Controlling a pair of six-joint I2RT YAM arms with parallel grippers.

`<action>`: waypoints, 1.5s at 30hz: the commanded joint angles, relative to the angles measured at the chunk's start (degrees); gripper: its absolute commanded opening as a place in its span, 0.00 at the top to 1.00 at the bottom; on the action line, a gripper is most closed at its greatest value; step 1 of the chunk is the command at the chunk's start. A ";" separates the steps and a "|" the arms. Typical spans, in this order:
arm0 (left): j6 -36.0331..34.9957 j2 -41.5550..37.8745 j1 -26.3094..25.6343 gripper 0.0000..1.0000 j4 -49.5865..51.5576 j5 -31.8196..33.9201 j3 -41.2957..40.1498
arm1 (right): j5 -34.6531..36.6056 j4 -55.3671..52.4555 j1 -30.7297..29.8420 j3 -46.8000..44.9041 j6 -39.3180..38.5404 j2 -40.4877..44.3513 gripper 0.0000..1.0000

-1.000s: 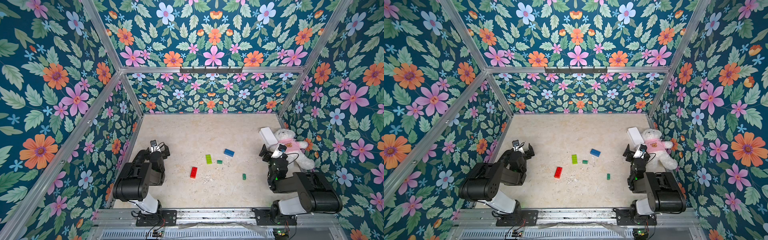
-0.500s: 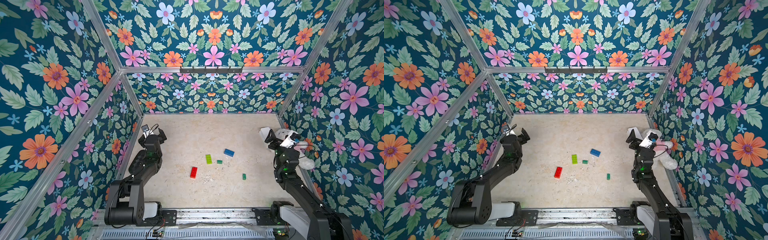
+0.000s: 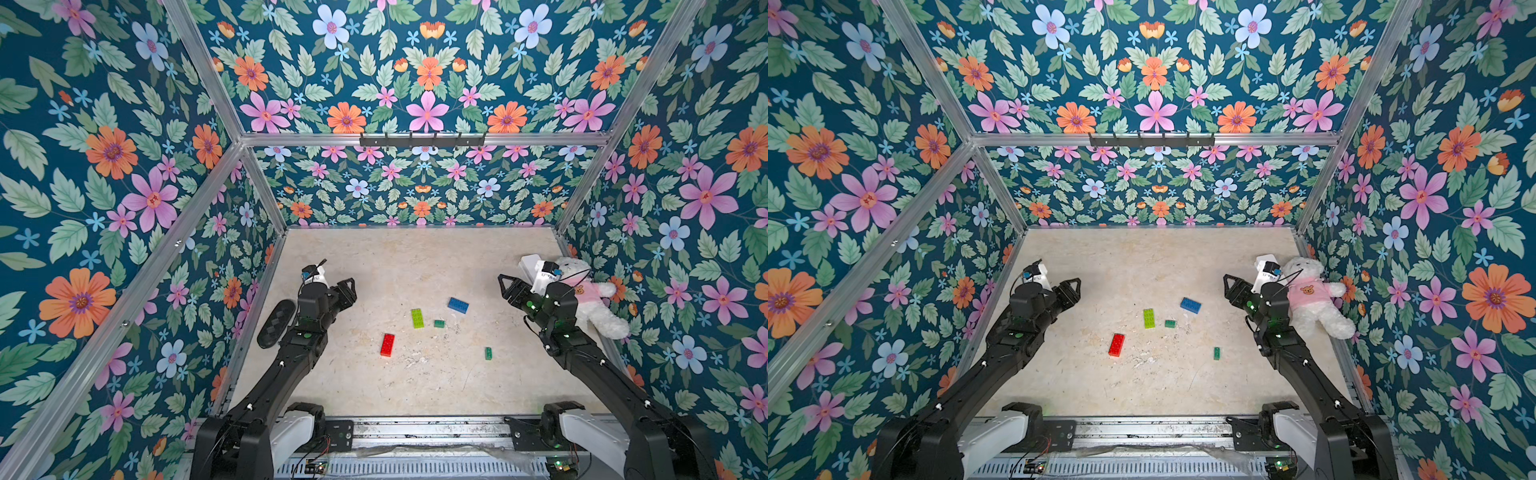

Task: Assemble the number 5 with lego
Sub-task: Adjust the lego brick at the center of the board.

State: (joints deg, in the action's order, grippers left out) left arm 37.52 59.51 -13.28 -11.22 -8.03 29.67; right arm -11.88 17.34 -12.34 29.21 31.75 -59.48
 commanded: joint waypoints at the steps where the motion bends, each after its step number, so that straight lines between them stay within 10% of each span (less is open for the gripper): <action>1: 1.92 0.28 -3.30 0.40 4.46 -6.15 -2.39 | 3.67 -8.54 -4.42 0.20 1.28 0.23 0.35; 9: 5.54 4.61 -9.50 0.34 -3.86 -10.23 -7.52 | 11.79 -19.53 -14.17 0.32 3.45 0.91 0.36; 36: 9.49 26.33 -26.47 0.38 -15.71 -12.05 -1.14 | 17.28 -33.26 -18.25 -4.10 6.56 3.03 0.45; 45: 7.90 10.43 -26.88 0.36 1.02 -0.79 -2.14 | 22.31 -40.61 -20.22 -0.82 7.36 -0.37 0.52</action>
State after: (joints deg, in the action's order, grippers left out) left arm 46.41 73.82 -40.12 -18.83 -14.81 27.97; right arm 7.81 -19.97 -32.27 27.59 38.35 -58.70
